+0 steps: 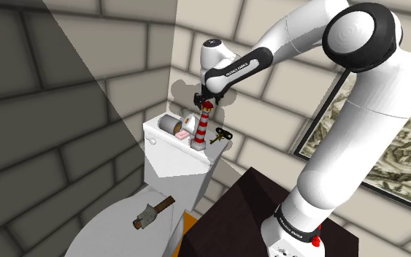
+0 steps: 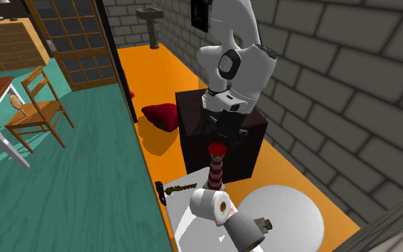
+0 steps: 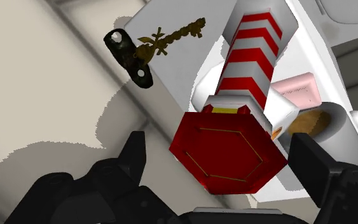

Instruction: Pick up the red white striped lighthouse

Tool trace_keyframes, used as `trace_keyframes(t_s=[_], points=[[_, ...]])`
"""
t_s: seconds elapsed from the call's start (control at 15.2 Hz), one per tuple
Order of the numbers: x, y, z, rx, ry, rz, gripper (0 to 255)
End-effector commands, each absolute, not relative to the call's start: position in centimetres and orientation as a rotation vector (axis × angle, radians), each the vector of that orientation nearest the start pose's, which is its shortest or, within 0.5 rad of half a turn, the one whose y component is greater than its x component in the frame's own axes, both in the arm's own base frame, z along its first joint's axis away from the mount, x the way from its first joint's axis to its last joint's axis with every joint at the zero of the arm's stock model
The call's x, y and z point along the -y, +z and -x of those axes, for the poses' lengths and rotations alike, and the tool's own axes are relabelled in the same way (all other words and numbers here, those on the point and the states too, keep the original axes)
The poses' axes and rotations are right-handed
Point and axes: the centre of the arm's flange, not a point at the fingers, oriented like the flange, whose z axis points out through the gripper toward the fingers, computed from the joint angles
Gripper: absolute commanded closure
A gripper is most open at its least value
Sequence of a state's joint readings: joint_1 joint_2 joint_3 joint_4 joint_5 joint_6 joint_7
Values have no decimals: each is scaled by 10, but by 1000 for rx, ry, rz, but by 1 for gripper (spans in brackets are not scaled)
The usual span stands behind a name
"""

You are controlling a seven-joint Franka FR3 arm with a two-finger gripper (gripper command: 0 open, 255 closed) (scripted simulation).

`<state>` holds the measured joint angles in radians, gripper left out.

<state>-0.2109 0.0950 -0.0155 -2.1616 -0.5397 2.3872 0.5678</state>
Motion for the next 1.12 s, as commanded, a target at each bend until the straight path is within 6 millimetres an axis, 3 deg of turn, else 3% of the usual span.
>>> trace_keyframes(t_s=[0.0, 0.07, 0.13, 0.73, 1.06], points=[[131, 359, -548, -728, -340, 3414, 0], [131, 359, -548, -728, -340, 3414, 0], [130, 358, -549, -728, -340, 3414, 255], [131, 359, -548, -728, -340, 3414, 255], [131, 385, -548, -728, -340, 3414, 255]])
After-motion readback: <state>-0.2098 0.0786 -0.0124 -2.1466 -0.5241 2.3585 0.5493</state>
